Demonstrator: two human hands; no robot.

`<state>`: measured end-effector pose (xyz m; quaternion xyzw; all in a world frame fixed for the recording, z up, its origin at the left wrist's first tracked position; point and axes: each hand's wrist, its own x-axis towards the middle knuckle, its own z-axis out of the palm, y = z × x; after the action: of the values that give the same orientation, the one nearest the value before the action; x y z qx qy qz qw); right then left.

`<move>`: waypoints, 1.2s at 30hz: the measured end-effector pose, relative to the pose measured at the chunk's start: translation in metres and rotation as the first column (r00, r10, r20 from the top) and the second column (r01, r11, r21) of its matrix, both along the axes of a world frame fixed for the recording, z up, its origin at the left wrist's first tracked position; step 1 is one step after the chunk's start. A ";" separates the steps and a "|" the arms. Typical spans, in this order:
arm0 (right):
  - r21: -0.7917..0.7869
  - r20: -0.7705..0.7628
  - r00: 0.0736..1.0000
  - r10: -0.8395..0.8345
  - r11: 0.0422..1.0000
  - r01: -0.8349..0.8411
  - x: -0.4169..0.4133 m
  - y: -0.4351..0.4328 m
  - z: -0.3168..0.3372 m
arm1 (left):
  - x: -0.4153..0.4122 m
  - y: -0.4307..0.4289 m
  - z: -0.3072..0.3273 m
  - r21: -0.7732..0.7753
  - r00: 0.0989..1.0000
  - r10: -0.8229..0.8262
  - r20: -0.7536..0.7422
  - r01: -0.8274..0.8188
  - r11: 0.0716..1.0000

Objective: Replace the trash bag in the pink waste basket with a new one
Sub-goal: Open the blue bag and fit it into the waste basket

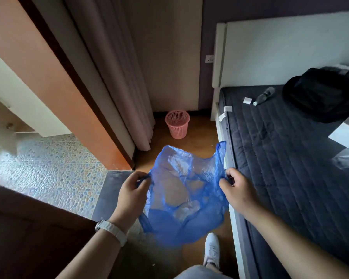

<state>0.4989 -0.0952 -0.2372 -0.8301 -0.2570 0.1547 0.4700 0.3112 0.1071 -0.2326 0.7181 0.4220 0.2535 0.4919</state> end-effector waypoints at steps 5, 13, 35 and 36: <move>-0.040 0.016 0.998 0.063 0.997 -0.062 0.088 0.034 0.011 | 0.076 0.033 0.014 -0.029 0.997 0.077 0.002 -0.077 0.997; -0.022 -0.008 0.994 0.105 0.994 -0.105 0.174 0.082 0.013 | 0.159 0.075 0.025 -0.048 0.993 0.108 0.040 -0.106 0.993; -0.167 0.024 0.995 0.097 0.982 -0.091 0.408 0.349 -0.013 | 0.403 0.342 -0.037 -0.447 0.981 0.169 0.100 -0.107 0.888; -0.162 0.030 0.996 0.084 0.984 -0.078 0.415 0.360 -0.013 | 0.411 0.353 -0.035 -0.458 0.980 0.172 0.100 -0.108 0.882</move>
<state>0.9141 0.2651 -0.2497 -0.8569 -0.2860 0.1787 0.3899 0.7224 0.4602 -0.2676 0.5328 0.4851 0.2327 0.6532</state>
